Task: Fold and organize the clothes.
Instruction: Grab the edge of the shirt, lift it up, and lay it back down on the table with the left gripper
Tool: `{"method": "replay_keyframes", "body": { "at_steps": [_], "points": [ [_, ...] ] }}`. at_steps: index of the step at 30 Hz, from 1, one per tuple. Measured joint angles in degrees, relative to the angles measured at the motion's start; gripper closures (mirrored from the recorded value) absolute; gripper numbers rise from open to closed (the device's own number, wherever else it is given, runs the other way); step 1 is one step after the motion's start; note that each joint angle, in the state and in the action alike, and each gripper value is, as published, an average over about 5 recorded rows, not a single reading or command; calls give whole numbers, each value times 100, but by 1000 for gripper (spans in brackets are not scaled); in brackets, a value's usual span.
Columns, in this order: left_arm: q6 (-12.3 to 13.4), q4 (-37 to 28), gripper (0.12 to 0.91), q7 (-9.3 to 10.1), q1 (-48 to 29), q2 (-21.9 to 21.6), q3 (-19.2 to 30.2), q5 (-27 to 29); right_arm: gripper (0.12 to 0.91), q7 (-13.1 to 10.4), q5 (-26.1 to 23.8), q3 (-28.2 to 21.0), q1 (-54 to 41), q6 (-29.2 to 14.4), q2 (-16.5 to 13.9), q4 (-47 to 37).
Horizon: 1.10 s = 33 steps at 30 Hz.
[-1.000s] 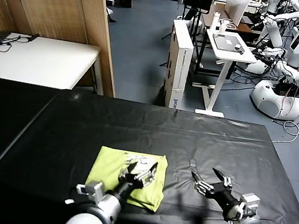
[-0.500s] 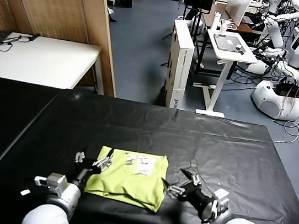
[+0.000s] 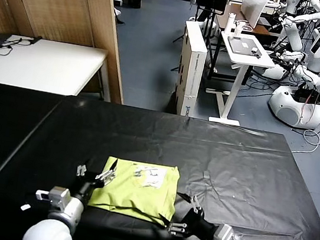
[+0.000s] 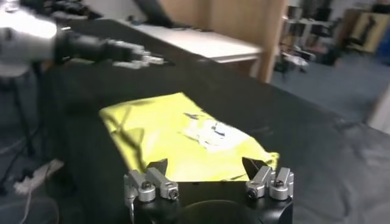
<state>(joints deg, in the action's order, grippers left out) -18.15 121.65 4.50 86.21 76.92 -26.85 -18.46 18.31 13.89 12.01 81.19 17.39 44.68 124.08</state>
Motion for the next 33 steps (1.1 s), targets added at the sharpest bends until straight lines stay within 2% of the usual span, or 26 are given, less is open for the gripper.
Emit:
{"method": "replay_keyframes", "body": {
  "at_steps": [7, 12, 20, 26, 28, 33],
  "points": [
    [10, -26, 123, -3, 9, 10, 7, 20, 174, -5, -74, -143, 31, -12, -21, -32],
    [16, -27, 123, -5, 20, 11, 9, 38, 265, -16, -75, -171, 31, -12, -10, -64],
    [40, -35, 123, -8, 51, 21, 17, 61, 468, -30, -69, -193, 25, -8, 20, -85],
    [42, -38, 123, -9, 47, 20, 18, 63, 806, -35, -58, -176, 56, -3, 6, -98],
    [44, -51, 123, -9, 37, 19, 12, 63, 872, -45, -29, -145, 91, -3, -9, -76],
    [55, -124, 123, -9, -15, -1, -29, 58, 885, -99, 104, -38, 202, 25, -94, 27]
  ]
}}
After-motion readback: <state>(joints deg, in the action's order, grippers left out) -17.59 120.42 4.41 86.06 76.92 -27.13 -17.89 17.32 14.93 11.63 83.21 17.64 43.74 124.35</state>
